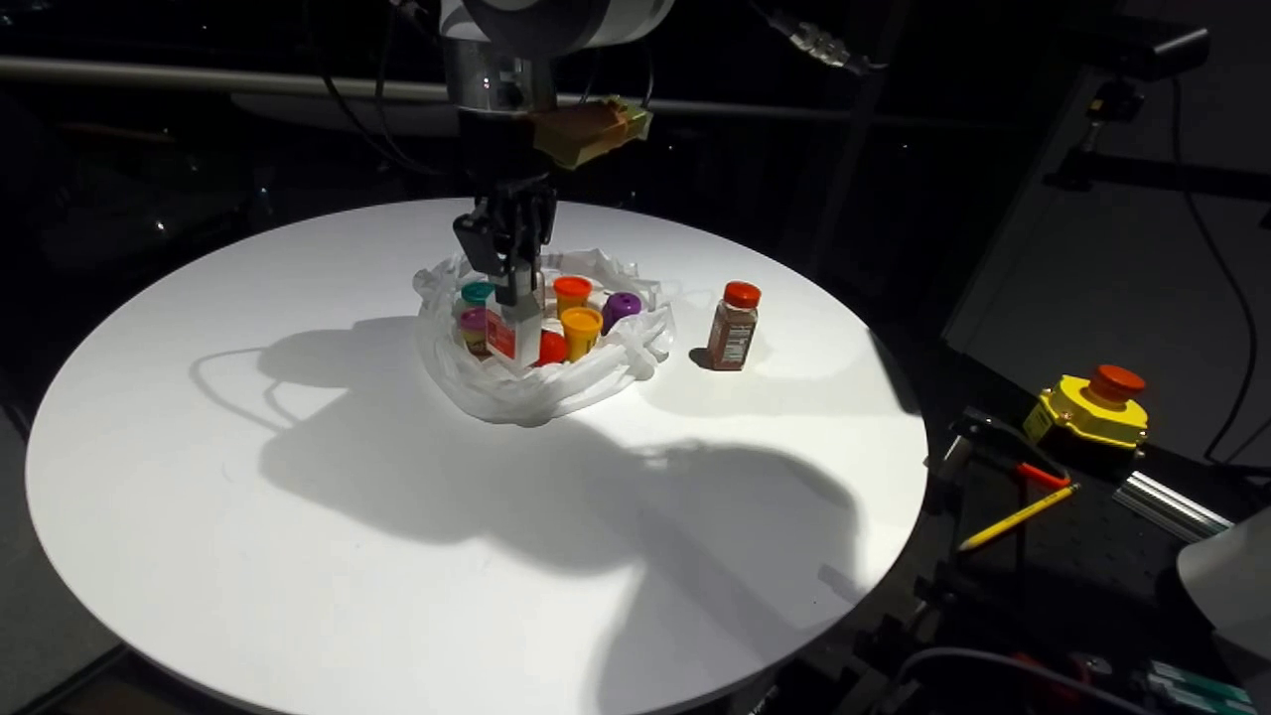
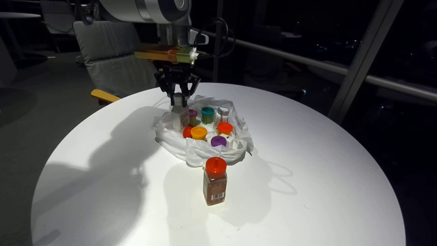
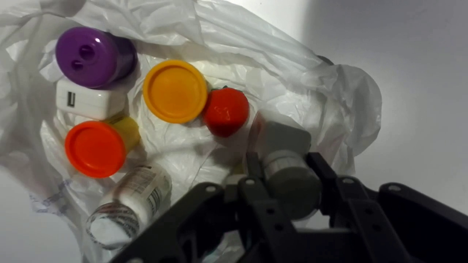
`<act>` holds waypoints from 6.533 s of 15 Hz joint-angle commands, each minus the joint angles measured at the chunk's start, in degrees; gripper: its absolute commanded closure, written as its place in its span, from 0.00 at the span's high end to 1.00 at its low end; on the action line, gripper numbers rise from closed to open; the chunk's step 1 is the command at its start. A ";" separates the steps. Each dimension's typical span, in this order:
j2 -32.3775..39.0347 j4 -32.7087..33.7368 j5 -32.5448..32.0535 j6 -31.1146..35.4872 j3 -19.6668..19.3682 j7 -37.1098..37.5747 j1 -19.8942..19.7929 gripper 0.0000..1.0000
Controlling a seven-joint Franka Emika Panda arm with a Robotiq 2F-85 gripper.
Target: Remove the objects in the plastic and put them on the table.
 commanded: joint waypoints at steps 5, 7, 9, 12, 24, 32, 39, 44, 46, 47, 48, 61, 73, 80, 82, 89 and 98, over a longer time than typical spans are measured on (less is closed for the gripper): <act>-21.71 -19.04 -0.07 -2.32 0.27 11.85 2.84 0.12; -26.65 -25.33 -0.56 -1.31 0.45 14.60 2.61 0.12; -30.61 -31.43 -0.06 1.26 0.38 17.16 1.61 0.12; -33.71 -38.31 0.16 6.14 -0.08 19.28 -0.35 0.12; -18.29 -39.39 5.84 24.59 -4.00 19.28 -5.34 0.13; -30.45 -41.89 4.27 22.09 -6.07 21.78 -3.29 0.83; -25.03 -24.56 7.59 12.20 -3.56 19.83 -5.57 1.00; -12.63 -10.35 10.13 8.14 -3.79 19.68 -5.63 1.00; -7.19 -4.58 11.32 6.15 -3.95 19.72 -5.91 1.00; -4.75 -1.90 11.72 5.38 -4.16 19.88 -6.07 1.00; -2.57 0.86 11.73 4.11 -4.49 20.21 -6.06 1.00; 16.18 29.16 15.43 -9.62 -2.01 15.84 -11.04 1.00; 22.38 38.31 17.11 -20.31 -1.17 14.55 -11.91 1.00; 25.17 41.10 17.32 -22.28 -0.79 14.88 -11.85 0.49; 25.90 41.82 17.18 -22.66 -0.73 15.01 -11.63 0.33; 21.83 37.68 15.45 -21.22 -2.31 17.15 -10.08 0.00; 21.82 37.22 14.30 -22.11 -3.02 17.42 -7.77 0.63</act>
